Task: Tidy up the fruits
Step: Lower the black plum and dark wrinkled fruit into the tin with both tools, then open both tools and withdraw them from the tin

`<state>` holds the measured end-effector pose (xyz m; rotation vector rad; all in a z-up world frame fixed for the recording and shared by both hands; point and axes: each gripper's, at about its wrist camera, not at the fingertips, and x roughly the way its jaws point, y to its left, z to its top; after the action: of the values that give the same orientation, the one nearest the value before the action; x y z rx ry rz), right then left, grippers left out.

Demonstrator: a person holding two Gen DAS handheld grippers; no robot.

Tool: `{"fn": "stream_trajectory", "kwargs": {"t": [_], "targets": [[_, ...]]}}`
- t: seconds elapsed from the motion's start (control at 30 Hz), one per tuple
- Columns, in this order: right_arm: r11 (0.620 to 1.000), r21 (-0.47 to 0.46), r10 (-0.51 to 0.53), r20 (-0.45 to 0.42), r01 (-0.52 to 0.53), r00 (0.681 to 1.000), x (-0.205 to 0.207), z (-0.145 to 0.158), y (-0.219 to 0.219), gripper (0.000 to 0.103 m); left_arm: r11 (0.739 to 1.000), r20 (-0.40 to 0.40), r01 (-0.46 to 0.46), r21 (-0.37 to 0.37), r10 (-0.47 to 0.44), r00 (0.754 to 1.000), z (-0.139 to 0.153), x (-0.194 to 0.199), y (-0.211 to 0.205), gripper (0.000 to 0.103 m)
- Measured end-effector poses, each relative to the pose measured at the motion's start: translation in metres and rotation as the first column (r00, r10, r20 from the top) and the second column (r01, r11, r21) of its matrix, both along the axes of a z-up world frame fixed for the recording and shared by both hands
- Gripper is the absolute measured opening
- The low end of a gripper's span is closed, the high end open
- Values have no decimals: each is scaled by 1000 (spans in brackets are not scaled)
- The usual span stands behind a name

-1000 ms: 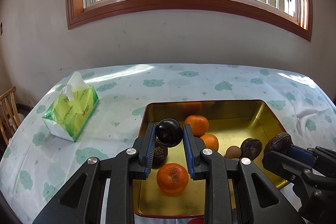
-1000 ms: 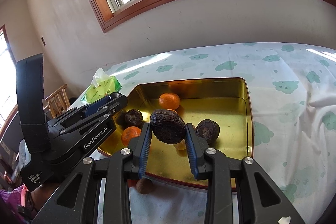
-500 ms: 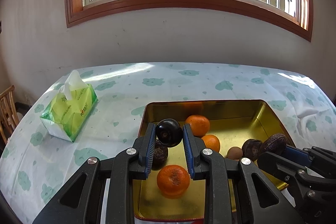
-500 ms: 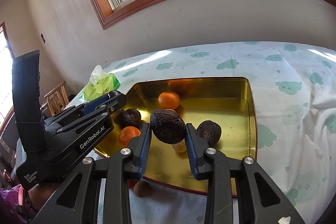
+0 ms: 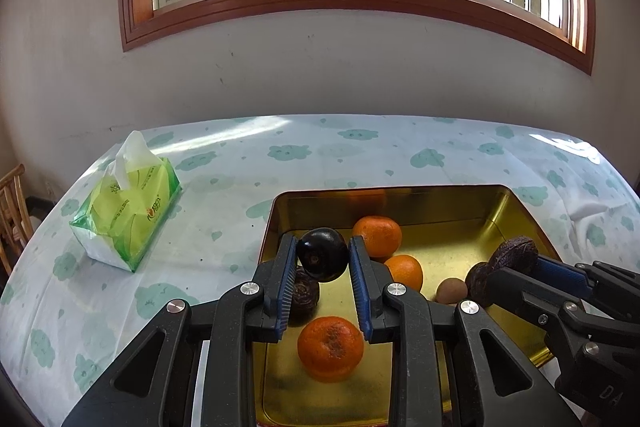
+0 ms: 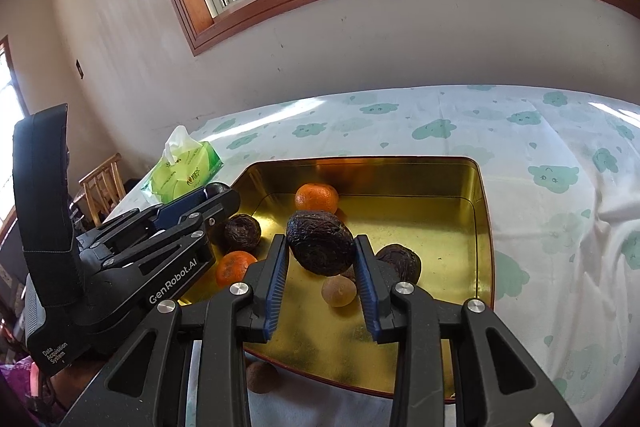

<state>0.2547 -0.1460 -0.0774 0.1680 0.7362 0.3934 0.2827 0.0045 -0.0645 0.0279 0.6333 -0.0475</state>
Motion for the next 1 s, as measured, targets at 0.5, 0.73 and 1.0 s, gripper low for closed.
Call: {"fn": "stream_trajectory", "kwargs": {"t": [0.5,0.73,1.0], "targets": [[993,95,74,-3,-73,997,-52,19,-22,36,1000,65,-19,-21,20,998,21,-18,3,62],[993,66,100,-92,-94,991,-91,-10,-17,36,999,98,-30,-30,33,995,38,-47,7,66],[995,38,94,-127,-90,987,-103,-28,-5,36,997,87,-66,-32,68,994,32,-85,26,72]]}}
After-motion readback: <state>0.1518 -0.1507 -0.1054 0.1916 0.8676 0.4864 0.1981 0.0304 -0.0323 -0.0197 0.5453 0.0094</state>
